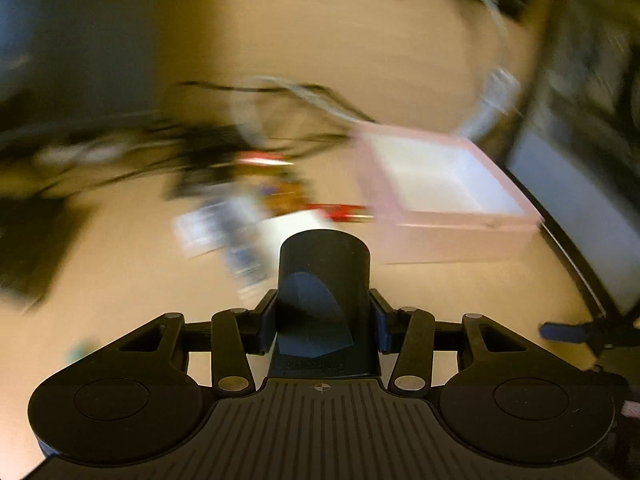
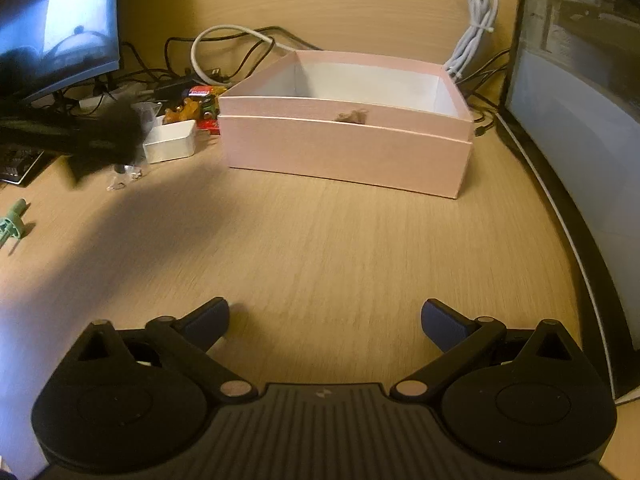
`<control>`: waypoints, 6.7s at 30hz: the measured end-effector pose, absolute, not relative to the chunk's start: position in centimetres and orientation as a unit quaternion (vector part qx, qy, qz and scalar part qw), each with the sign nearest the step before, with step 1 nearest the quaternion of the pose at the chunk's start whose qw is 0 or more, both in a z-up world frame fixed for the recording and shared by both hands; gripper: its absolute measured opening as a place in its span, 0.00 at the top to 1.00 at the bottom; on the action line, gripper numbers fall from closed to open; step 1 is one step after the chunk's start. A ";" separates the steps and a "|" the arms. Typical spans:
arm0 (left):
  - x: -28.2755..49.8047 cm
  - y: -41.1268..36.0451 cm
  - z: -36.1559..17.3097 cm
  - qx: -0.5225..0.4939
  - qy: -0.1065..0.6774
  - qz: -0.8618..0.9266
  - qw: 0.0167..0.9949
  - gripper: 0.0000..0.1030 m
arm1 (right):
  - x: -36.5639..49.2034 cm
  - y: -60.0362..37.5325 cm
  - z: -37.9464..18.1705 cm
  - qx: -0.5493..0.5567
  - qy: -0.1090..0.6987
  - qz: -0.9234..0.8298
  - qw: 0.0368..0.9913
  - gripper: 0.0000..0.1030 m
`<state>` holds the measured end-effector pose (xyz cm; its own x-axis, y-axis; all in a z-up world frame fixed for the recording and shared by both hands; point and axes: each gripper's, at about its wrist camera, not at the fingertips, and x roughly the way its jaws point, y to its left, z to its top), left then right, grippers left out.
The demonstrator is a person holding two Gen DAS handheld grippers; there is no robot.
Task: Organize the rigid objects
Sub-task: 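Lift the black cone with the left tool while the right tool grasps the green crank part, then lower the black cone into the pink box and open the left tool, then release the green crank part into the pink box with the right tool, then move the left tool toward the white plug adapter, then grasp the white plug adapter with the left tool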
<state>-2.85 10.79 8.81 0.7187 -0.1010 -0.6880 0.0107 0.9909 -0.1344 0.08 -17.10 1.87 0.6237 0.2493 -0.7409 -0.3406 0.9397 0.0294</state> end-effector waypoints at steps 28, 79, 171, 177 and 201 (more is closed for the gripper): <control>-19.6 32.5 9.7 -0.249 0.334 0.217 0.883 0.51 | -3.4 9.0 3.6 -0.194 0.311 0.435 0.823 0.18; 15.0 -2.8 8.2 -0.011 0.400 -0.195 0.895 0.51 | -9.4 -24.1 10.9 -0.030 0.313 0.030 0.949 0.31; 13.8 11.4 4.3 0.134 0.425 -0.237 0.863 0.42 | -6.0 -20.2 6.6 -0.113 0.391 -0.006 0.913 0.29; 14.0 11.5 3.2 0.093 0.455 -0.250 0.850 0.44 | -6.4 -20.8 6.7 -0.110 0.392 -0.018 0.913 0.29; 12.8 8.3 2.7 0.034 0.434 -0.150 0.888 0.51 | -5.9 -21.9 5.5 -0.093 0.413 -0.011 0.906 0.29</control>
